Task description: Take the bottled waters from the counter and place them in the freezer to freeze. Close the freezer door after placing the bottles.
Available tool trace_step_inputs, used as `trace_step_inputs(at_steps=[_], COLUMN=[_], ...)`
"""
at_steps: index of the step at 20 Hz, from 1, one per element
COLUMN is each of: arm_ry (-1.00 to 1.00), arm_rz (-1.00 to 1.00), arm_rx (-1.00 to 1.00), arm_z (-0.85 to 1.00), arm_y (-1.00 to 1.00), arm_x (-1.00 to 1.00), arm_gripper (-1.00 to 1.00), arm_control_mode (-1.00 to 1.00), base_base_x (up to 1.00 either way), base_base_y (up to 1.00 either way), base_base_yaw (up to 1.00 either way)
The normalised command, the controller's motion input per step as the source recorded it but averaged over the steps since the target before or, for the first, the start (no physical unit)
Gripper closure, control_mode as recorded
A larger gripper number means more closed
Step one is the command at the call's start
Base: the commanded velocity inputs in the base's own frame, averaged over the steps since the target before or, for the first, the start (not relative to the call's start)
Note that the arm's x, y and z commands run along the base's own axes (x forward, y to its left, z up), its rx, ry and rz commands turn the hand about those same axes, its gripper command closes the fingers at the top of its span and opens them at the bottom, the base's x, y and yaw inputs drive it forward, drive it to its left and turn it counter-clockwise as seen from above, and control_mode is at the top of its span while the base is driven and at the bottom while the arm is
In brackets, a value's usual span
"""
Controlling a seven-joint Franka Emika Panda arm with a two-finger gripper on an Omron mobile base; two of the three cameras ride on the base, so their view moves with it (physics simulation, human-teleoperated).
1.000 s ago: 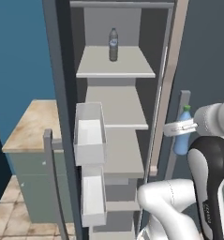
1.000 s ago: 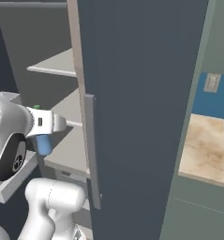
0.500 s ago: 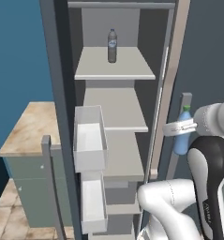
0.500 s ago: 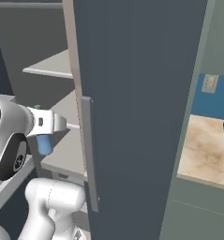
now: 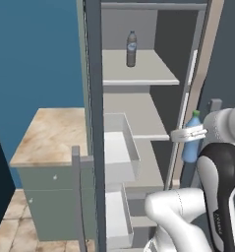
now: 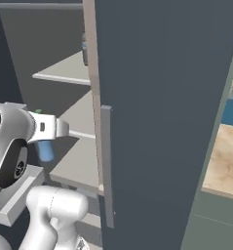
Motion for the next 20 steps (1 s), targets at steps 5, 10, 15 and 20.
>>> trace_step_inputs(at_steps=[5, 10, 15, 20], arm_ry=[0.0, 0.0, 0.0, 0.0], arm_rz=[0.0, 0.0, 0.0, -0.2], arm_rx=[0.0, 0.0, 0.0, 0.0], arm_z=[0.0, 0.0, 0.0, 0.04], arm_y=[0.0, 0.0, 0.0, 0.0], arm_x=[0.0, 0.09, 0.0, 0.45], arm_gripper=[1.0, 1.0, 1.0, 1.0], arm_control_mode=[1.0, -1.0, -1.0, -1.0], base_base_x=[0.32, 0.04, 0.0, 0.0], base_base_y=[0.12, 0.0, 0.0, 0.0], base_base_yaw=[0.0, 0.0, 0.0, 0.0])
